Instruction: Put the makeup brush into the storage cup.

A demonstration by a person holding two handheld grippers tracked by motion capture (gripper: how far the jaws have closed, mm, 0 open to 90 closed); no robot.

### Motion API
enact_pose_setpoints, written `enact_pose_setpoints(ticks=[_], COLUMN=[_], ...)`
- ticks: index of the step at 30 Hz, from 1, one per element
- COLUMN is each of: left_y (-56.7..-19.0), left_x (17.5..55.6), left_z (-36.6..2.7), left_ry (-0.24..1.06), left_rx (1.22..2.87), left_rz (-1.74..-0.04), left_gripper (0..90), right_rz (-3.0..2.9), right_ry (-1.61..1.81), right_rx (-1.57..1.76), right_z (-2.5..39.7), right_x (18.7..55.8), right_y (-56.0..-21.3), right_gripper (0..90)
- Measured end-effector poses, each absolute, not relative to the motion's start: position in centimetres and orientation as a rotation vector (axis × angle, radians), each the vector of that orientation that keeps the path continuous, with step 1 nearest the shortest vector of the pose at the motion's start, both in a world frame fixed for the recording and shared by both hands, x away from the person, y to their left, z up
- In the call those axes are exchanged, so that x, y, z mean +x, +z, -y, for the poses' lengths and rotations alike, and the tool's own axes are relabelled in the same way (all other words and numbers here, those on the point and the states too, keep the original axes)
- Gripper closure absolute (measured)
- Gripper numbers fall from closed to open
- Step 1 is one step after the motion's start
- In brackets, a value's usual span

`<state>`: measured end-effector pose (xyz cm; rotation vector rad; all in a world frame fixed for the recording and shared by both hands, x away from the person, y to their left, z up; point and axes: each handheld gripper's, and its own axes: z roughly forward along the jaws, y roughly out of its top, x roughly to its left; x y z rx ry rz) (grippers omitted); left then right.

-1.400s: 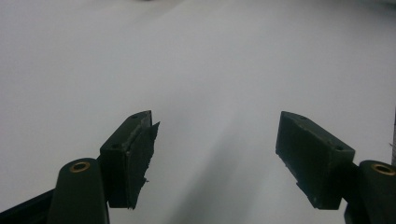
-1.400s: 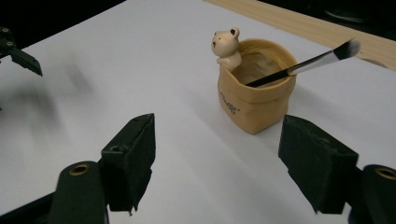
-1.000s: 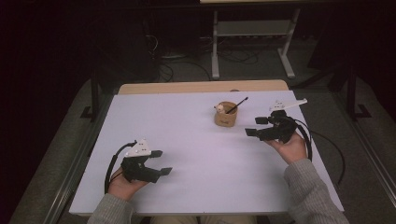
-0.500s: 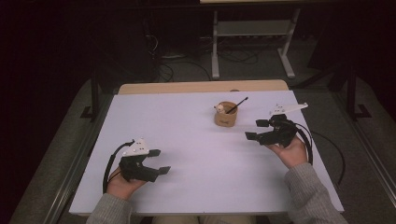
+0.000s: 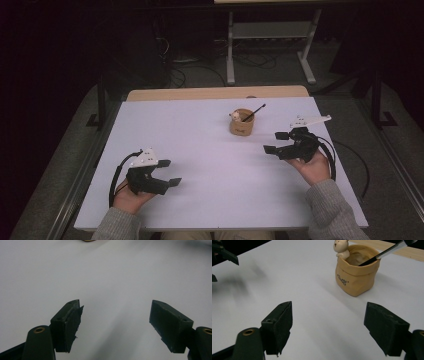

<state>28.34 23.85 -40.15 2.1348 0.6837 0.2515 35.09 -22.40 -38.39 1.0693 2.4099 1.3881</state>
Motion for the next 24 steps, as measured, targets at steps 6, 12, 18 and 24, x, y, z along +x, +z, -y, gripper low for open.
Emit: enact_pose_setpoints(ticks=[6,12,18,24], left_y=[-40.2,-40.2,-40.3,-40.4], left_x=[28.3,28.3,28.3,28.3], left_z=[-23.9,-24.0,-24.0,-24.1], left_ry=[0.251,0.254,0.255,0.254], left_rx=[2.131,2.133,2.144,2.145], left_rz=[-0.688,-0.690,-0.692,-0.694], left_gripper=[24.7,24.7,24.5,24.3], right_rz=[-2.408,-2.398,-2.403,-2.403], right_ry=[1.388,1.391,1.389,1.377], right_rx=[1.083,1.076,1.082,1.076], right_z=[22.5,22.7,22.7,22.8], right_x=[34.6,34.2,33.8,33.3], right_y=[-38.8,-39.0,-39.2,-39.6], right_gripper=[20.6,20.6,20.3,18.8])
